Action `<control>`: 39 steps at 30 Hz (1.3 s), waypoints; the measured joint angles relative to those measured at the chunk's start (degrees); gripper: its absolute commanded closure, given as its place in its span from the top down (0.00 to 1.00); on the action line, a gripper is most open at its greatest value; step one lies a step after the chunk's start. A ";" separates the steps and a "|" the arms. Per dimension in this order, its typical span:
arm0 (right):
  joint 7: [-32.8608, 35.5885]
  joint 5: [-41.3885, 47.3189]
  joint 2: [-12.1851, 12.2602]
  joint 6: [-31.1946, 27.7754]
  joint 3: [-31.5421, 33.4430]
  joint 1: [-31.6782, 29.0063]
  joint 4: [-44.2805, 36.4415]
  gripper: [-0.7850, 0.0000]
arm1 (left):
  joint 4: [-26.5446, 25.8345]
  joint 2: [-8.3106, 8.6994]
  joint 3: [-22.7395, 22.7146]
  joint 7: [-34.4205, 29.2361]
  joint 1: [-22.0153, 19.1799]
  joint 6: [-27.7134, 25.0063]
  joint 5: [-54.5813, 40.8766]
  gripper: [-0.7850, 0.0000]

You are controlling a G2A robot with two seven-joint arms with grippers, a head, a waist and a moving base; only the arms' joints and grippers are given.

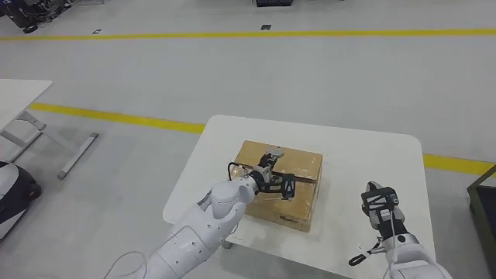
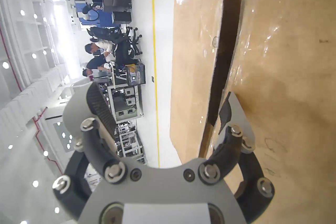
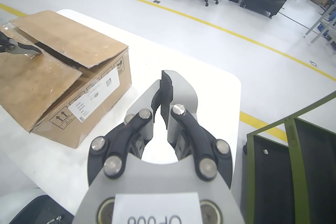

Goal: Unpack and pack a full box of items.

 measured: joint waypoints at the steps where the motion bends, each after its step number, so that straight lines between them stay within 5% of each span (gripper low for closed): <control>1: 0.00 0.07 0.02 0.15 0.10 -0.12 -0.15 0.00 | 0.95 -0.06 0.28 -0.10 -0.51 0.47 0.55 1.00; 5: -0.09 0.16 0.11 0.44 0.37 -0.40 -0.42 0.00 | 3.51 -0.34 0.92 -0.80 -2.01 2.65 1.43 1.00; 7: -0.12 0.27 0.15 0.46 0.53 -0.43 -0.37 0.00 | 4.81 -0.47 1.30 -0.93 -2.82 4.38 2.41 0.40; 8: -0.14 0.32 0.17 0.48 0.56 -0.42 -0.32 0.00 | 5.40 -0.55 1.43 -0.93 -3.15 5.11 2.50 0.00; 16: -0.11 0.43 0.18 0.58 -0.15 0.43 0.67 0.00 | 10.03 -1.35 2.44 0.59 -5.62 9.57 0.28 0.00; 21: -0.25 0.53 0.20 0.86 -0.35 0.76 1.71 0.00 | 9.73 -1.40 2.16 3.64 -5.65 7.61 -2.71 0.00; 39: -2.85 2.24 0.64 1.70 1.74 -1.69 2.29 0.00 | -6.56 -1.10 2.34 0.10 0.26 -5.61 -8.05 0.00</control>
